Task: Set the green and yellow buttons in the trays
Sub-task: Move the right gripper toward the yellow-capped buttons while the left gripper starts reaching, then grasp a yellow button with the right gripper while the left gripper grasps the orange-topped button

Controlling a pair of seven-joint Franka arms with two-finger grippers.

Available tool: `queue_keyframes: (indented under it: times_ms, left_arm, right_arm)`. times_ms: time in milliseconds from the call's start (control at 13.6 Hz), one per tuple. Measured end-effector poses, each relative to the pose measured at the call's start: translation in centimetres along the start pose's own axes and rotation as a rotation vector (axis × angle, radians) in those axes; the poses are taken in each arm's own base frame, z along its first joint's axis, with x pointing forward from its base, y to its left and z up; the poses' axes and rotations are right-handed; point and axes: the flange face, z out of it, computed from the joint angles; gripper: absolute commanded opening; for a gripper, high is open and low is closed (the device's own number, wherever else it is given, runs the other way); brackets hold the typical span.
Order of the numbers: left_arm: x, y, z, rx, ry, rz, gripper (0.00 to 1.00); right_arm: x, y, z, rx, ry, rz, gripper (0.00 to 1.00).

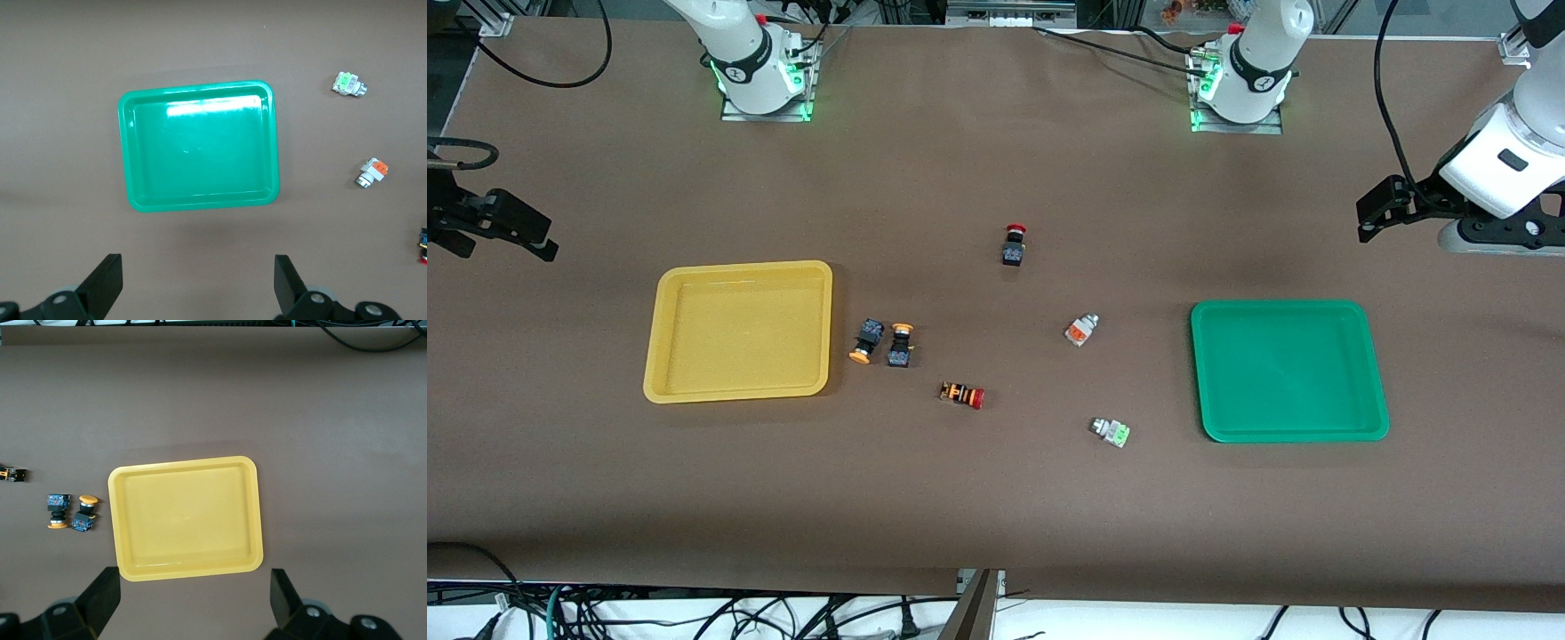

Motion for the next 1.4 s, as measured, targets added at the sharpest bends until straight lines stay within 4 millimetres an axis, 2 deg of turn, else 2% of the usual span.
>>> queue_keyframes:
  times_ms: [294, 441, 514, 661, 734, 881, 1028, 1102, 1249, 1395]
  left_arm:
    - [0.0, 0.0, 0.0, 0.0, 0.0, 0.0, 1.0]
    - [0.0, 0.0, 0.0, 0.0, -0.003, 0.0, 1.0]
    - [-0.1, 0.0, 0.0, 0.0, -0.005, 0.0, 1.0]
    - [-0.1, 0.0, 0.1, 0.001, -0.013, 0.0, 1.0]
    - [-0.2, 0.0, 0.5, 0.001, -0.032, 0.0, 1.0]
    - [-0.3, 0.1, 2.2, 0.004, -0.109, 0.002, 1.0]
    - [0.1, 0.6, 4.6, 0.004, -0.18, 0.014, 1.0]
    - [0.6, 1.7, 6.2, 0.003, -0.212, 0.034, 1.0]
    - [1.6, 5.4, 10.1, 0.006, -0.274, 0.089, 1.0]
    - [3.1, 9.6, 13.8, 0.013, -0.289, 0.128, 1.0]
  right_arm:
    - [0.1, 0.0, 0.2, 0.0, -0.005, 0.0, 0.99]
    - [0.5, -1.1, 1.9, 0.001, -0.039, 0.02, 0.99]
    - [1.0, -2.4, 3.7, 0.001, -0.066, 0.033, 0.99]
    - [2.7, -6.4, 8.5, 0.002, -0.088, 0.024, 0.99]
    - [3.7, -9.3, 11.4, 0.005, -0.079, 0.018, 0.99]
    - [4.9, -15.8, 17.6, 0.014, -0.052, 0.027, 0.99]
    - [5.3, -21.3, 23.7, 0.031, -0.017, 0.053, 0.99]
    - [5.3, -23.1, 26.5, 0.039, 0.0, 0.07, 0.99]
    - [5.1, -25.8, 31.2, 0.054, 0.021, 0.119, 0.99]
    - [3.9, -28.6, 34.5, 0.047, 0.011, 0.171, 0.98]
